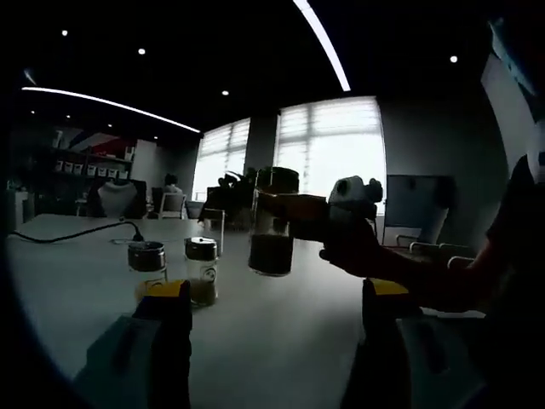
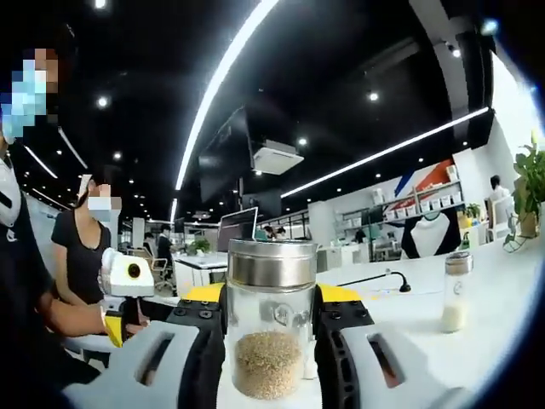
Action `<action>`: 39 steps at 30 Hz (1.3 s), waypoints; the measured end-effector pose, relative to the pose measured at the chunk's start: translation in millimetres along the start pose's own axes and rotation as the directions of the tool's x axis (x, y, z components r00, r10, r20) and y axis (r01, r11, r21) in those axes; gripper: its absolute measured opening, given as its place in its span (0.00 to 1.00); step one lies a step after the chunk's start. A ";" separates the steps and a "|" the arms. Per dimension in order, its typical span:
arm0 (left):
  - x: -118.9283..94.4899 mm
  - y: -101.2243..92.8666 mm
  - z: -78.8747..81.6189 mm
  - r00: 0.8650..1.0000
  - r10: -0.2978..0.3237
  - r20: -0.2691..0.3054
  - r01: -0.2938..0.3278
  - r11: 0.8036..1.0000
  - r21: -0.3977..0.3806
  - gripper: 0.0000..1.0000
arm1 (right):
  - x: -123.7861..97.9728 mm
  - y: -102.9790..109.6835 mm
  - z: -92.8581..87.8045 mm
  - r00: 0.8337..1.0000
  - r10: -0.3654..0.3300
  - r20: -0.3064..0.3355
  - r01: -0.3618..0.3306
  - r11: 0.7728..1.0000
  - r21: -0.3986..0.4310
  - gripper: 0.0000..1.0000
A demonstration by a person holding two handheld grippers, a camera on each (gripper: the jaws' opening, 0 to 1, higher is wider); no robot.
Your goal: Rotate the seasoning bottle until the label or dispensing opening points toward the visible target arrow and the bottle remains upright within the marked orientation range
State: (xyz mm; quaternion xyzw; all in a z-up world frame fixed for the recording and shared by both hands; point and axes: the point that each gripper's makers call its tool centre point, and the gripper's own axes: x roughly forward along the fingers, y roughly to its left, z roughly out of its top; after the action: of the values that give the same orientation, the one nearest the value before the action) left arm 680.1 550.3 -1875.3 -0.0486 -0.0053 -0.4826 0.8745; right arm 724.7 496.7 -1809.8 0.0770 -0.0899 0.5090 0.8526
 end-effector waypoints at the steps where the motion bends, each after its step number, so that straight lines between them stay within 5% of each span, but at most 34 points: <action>1: 1.2 -3.1 -0.9 1.000 -0.014 -0.002 0.014 1.000 0.004 0.87 | -1.2 4.5 0.3 1.000 0.011 0.004 -0.011 1.000 -0.001 0.37; 10: 13.4 -31.4 -16.5 0.992 -0.108 -0.068 0.112 0.992 0.052 0.75 | -9.1 62.9 -10.8 0.979 0.202 -0.029 -0.203 0.979 -0.018 0.37; 20: 13.8 -56.2 -21.8 0.971 -0.219 -0.099 0.228 0.969 0.097 0.59 | -8.6 100.5 -15.1 0.946 0.319 -0.049 -0.320 0.948 0.002 0.37; 31: 11.6 -60.8 -15.0 0.965 -0.255 -0.067 0.259 0.963 0.069 0.44 | -6.8 110.5 -21.6 0.923 0.378 -0.067 -0.377 0.926 0.034 0.37; 39: 14.4 -55.1 -15.6 0.977 -0.203 -0.070 0.207 0.976 0.065 0.43 | -4.7 103.6 -23.4 0.934 0.356 -0.044 -0.353 0.934 0.061 0.37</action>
State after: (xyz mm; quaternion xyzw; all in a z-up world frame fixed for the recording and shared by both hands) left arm 640.7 507.6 -1885.6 -0.0008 -0.0002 -0.5710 0.8209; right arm 632.9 546.5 -1829.6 0.0682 -0.0658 0.6584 0.7467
